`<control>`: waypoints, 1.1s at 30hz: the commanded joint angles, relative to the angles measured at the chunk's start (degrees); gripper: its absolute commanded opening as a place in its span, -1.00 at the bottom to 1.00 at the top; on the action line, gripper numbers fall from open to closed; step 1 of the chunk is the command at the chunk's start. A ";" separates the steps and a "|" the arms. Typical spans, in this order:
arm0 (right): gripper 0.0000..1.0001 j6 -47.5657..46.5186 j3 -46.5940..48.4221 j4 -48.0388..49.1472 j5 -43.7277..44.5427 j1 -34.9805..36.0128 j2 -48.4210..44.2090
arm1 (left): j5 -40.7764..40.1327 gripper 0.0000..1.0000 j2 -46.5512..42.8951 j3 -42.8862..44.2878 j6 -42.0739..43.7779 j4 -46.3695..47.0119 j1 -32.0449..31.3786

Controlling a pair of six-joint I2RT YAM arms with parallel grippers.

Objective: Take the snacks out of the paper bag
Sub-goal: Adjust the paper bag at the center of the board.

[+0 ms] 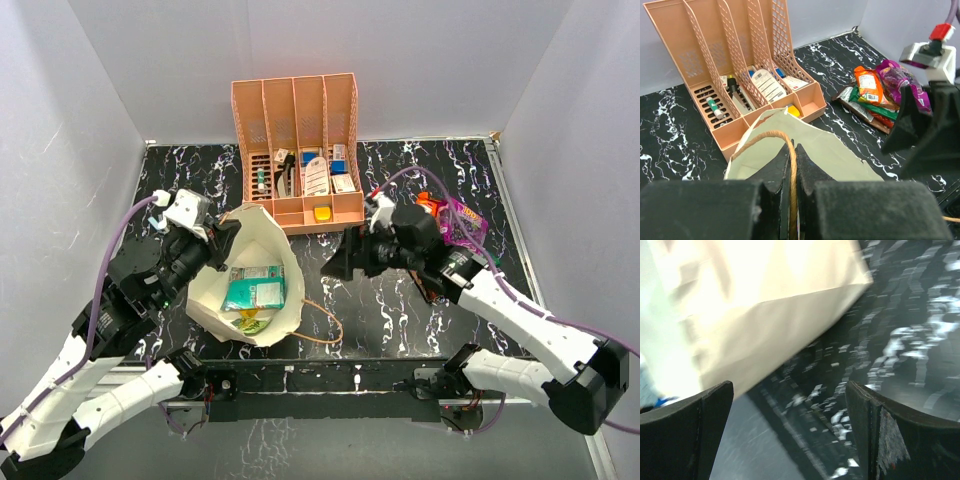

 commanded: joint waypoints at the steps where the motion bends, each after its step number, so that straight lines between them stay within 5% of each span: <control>1: 0.97 9.16 4.99 8.79 -0.45 8.93 -0.42 | 0.74 -1.00 2.59 4.74 -1.18 -0.18 -0.29; 8: 0.90 11.79 7.17 6.14 13.22 18.15 4.23 | 0.29 -1.00 3.90 6.05 -0.09 -0.90 -0.24; 15: 0.23 14.13 11.30 -1.11 28.25 28.25 12.40 | -3.30 -1.00 4.63 8.36 4.69 -0.95 -0.27; 23: -0.24 14.37 14.02 5.30 31.29 29.62 18.97 | -16.30 -1.00 4.42 12.68 18.61 1.45 -0.29; 33: -0.30 11.91 25.22 16.21 32.78 29.52 33.54 | -15.35 -1.00 3.91 15.85 31.76 5.41 -0.29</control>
